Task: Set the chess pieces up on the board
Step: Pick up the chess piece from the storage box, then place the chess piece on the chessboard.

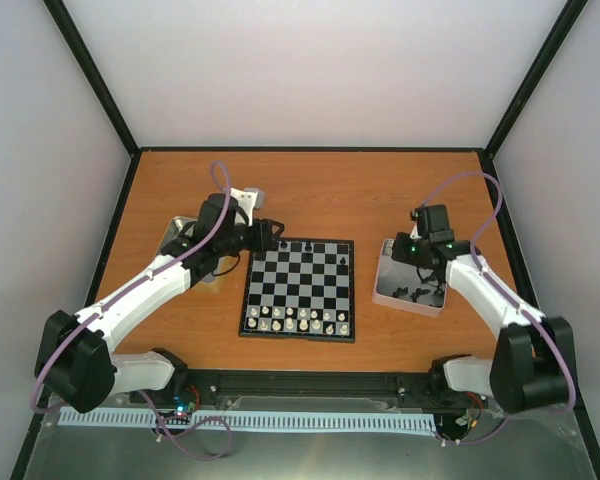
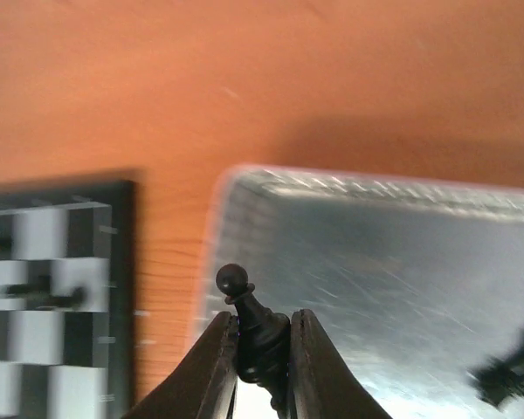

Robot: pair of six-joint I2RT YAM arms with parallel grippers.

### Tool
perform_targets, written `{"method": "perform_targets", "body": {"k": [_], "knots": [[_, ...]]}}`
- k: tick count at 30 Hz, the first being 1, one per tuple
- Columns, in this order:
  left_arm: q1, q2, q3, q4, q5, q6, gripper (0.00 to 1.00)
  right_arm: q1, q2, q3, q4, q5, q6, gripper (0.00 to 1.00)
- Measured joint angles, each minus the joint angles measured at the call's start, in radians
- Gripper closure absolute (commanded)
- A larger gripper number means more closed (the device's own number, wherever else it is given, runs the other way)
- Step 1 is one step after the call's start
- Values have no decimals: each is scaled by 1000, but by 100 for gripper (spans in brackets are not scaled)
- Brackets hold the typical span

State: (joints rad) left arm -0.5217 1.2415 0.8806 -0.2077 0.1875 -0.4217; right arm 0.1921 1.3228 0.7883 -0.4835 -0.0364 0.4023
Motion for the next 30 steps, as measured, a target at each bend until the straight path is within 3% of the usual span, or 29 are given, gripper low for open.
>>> {"method": "perform_targets", "body": {"k": [7,15,22,30], "knots": [[0,13,-2,119,197,-66,46,2,-194,-53,188,-322,-13,87],[0,71,12,253,463,-227,42,114,-252,-108,394,-663,2,87],[-2,148,27,352,680,-352,41,235,-202,-39,408,-764,-53,88],[-29,208,46,357,768,-374,54,285,-140,24,357,-763,-115,88]]}}
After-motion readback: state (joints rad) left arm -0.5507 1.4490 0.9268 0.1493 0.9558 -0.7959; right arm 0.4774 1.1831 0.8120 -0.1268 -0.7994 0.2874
